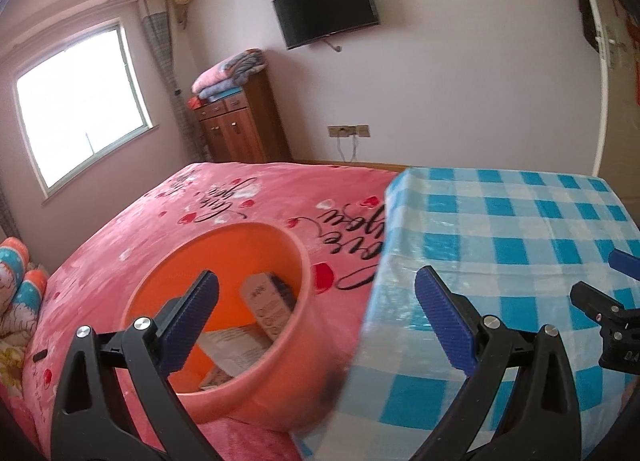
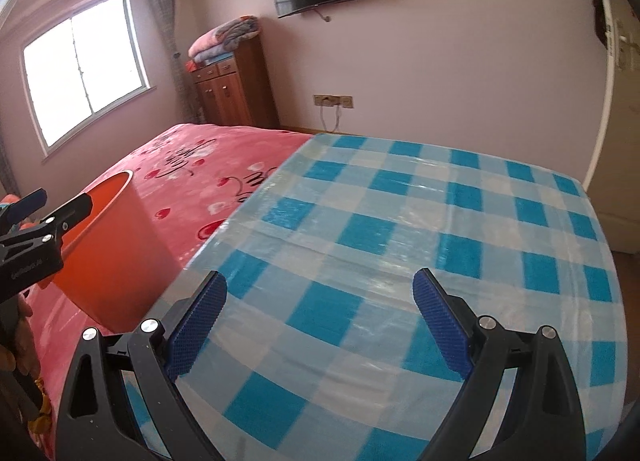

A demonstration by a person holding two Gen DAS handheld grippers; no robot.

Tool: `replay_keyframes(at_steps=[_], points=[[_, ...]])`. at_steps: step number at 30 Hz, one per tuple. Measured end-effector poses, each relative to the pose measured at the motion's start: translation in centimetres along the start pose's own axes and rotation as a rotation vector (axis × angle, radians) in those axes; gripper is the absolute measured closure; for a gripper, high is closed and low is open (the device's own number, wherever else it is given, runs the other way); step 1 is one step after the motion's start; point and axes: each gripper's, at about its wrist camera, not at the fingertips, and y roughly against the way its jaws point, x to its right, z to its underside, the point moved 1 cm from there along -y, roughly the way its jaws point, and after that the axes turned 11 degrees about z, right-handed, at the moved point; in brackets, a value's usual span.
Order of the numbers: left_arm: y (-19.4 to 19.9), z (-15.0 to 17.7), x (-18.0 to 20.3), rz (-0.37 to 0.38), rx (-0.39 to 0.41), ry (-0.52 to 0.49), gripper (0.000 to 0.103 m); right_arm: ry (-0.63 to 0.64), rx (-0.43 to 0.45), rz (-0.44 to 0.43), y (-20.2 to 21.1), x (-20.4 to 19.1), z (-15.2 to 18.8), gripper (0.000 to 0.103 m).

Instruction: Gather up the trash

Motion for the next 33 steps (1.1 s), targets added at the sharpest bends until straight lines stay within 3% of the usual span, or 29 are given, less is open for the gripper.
replay_keyframes(at_steps=[21,26,33], points=[[-0.4,1.1,10.1,0.233,0.000,-0.051,0.004,-0.083,0.013,0.201,3.4,8.8,3.7,0.010],[0.5,1.5,12.5,0.310,0.015,-0.057,0.004,-0.111,0.026,0.255,4.9,11.0,4.6,0.010],[2.0,1.8,14.9,0.363,0.041,-0.079,0.004,-0.152,0.057,0.318,7.4,13.7,5.6,0.010]])
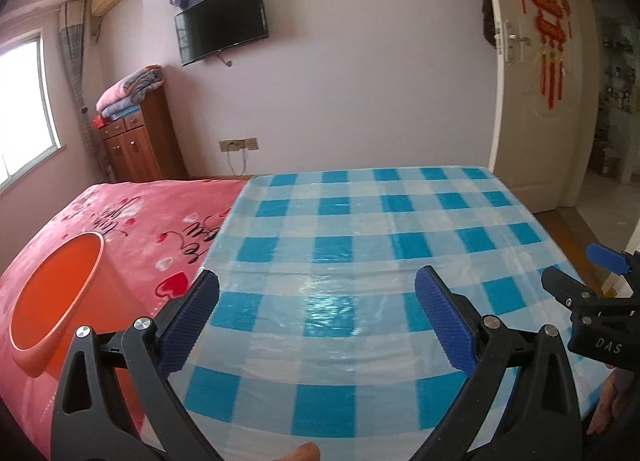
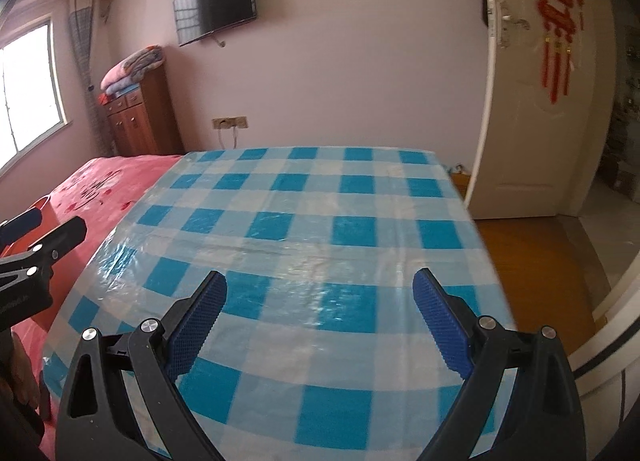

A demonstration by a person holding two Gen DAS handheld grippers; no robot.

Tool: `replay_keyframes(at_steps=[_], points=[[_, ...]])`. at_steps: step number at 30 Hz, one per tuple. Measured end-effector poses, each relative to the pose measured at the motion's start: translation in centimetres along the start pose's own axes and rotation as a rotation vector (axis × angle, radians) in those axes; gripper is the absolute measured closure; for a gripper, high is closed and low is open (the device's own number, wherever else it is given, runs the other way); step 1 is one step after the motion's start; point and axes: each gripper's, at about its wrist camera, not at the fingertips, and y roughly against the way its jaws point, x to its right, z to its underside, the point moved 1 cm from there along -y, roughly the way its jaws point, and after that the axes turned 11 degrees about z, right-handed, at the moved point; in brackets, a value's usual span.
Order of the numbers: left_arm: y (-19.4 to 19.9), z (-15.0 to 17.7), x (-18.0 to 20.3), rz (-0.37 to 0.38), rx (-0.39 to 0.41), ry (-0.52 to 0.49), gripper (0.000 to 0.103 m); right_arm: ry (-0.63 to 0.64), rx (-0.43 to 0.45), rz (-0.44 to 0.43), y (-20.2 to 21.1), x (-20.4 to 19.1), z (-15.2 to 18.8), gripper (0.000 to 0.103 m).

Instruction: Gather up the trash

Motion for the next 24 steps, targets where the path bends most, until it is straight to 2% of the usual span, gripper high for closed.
replay_keyframes(at_steps=[14,24], points=[[2.1,0.4,3.7,0.111,0.036,-0.020,0.004,-0.027,0.062,0.073,3.9,2.6,0.6,0.010],[3.6,0.5,4.7,0.110,0.065,-0.053,0.004,-0.027,0.109,0.097,6.4,3.0,0.5,0.010]])
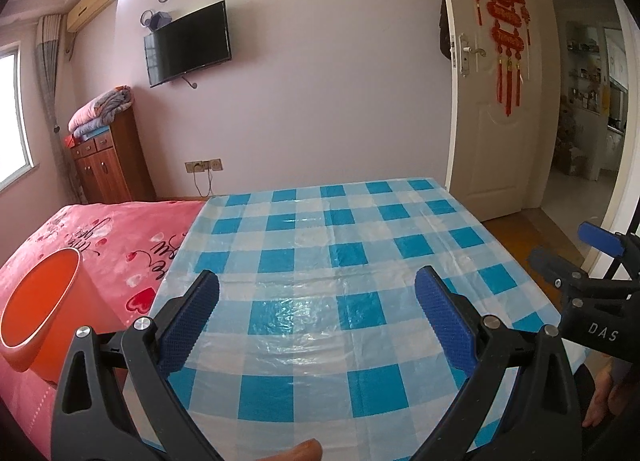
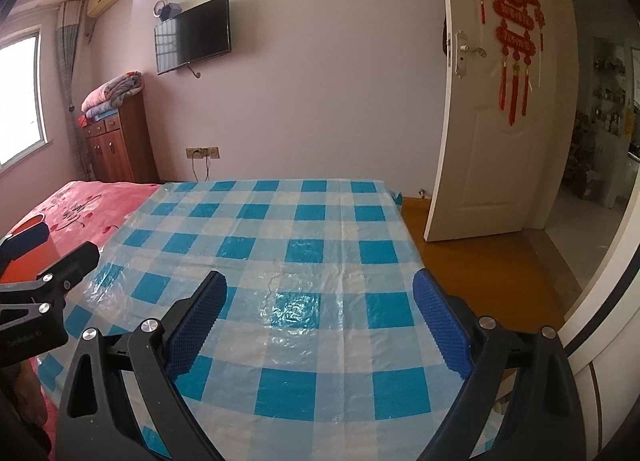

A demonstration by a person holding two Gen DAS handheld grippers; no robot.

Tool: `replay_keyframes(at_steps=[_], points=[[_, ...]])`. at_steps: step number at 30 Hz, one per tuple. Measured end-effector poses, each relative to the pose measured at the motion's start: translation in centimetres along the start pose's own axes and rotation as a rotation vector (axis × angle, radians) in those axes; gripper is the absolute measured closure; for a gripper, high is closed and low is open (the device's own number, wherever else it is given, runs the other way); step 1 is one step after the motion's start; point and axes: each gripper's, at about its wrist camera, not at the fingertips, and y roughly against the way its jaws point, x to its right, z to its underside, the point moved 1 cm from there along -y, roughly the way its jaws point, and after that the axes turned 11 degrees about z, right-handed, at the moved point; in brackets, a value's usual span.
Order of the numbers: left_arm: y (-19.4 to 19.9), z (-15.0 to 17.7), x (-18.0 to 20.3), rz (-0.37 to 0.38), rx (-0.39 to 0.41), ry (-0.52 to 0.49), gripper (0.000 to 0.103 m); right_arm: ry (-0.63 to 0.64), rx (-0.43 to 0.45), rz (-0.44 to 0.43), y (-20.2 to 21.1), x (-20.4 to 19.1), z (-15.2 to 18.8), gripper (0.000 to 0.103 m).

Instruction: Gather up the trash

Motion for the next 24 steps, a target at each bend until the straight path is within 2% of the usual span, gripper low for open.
replay_keyframes(at_steps=[14,24], points=[[0.3,0.1,-1.1,-0.007,0.010,0.036,0.004,0.028,0.007,-0.002,0.1,-1.1,0.1,0.010],[-2.7,1.0,-1.8,-0.001,-0.048,0.052,0.004,0.048,-0.043,-0.028,-2.7,-2.4,0.8,0.008]])
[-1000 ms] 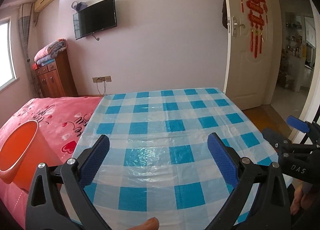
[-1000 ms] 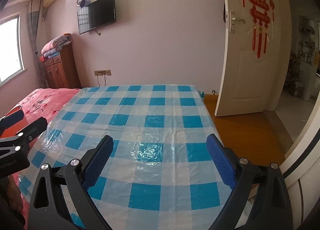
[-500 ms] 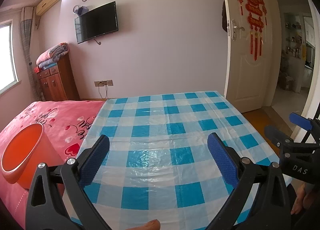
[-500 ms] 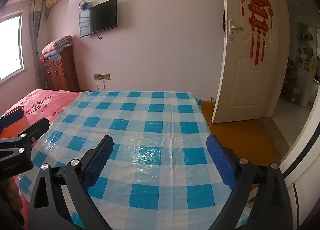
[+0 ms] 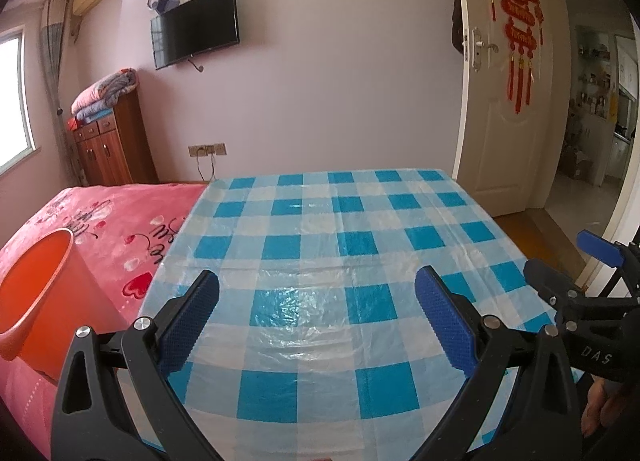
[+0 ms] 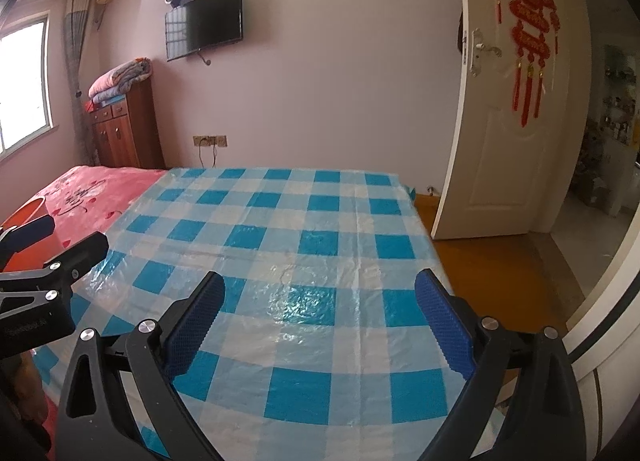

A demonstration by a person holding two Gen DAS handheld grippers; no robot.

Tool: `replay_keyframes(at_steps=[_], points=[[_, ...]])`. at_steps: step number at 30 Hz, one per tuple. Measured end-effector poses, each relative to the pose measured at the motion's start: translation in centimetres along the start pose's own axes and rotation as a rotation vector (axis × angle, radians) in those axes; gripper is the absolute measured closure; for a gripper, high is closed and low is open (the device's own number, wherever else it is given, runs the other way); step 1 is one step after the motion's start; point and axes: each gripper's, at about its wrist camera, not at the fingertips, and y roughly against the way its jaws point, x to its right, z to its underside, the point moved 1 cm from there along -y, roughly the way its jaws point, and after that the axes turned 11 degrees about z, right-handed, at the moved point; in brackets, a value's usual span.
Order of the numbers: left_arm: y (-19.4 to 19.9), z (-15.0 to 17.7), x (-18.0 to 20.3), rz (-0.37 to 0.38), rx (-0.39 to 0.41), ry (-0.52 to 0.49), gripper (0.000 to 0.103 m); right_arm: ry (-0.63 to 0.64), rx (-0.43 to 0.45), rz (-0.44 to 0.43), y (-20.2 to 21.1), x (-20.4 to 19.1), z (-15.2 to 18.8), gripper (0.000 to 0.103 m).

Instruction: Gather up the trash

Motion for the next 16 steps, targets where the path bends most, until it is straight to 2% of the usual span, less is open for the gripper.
replay_keyframes(at_steps=[6,11,16], points=[[-3.6,0.9,-0.6,-0.002,-0.083,0.031,0.004,-0.009,-0.087,-0.030,-4.3,-0.7,0.7,0.008],[-8.5,2.1,-1.9,-0.079,-0.186,0.073,0.004,-0.014,-0.186,-0.028,-9.1,-1.1,1.0,0.008],[-12.6,3.0,-2.7,-0.087,-0.272,0.132,0.004,-0.004,-0.267,-0.030,-13.0,-1.9,1.3,0.008]])
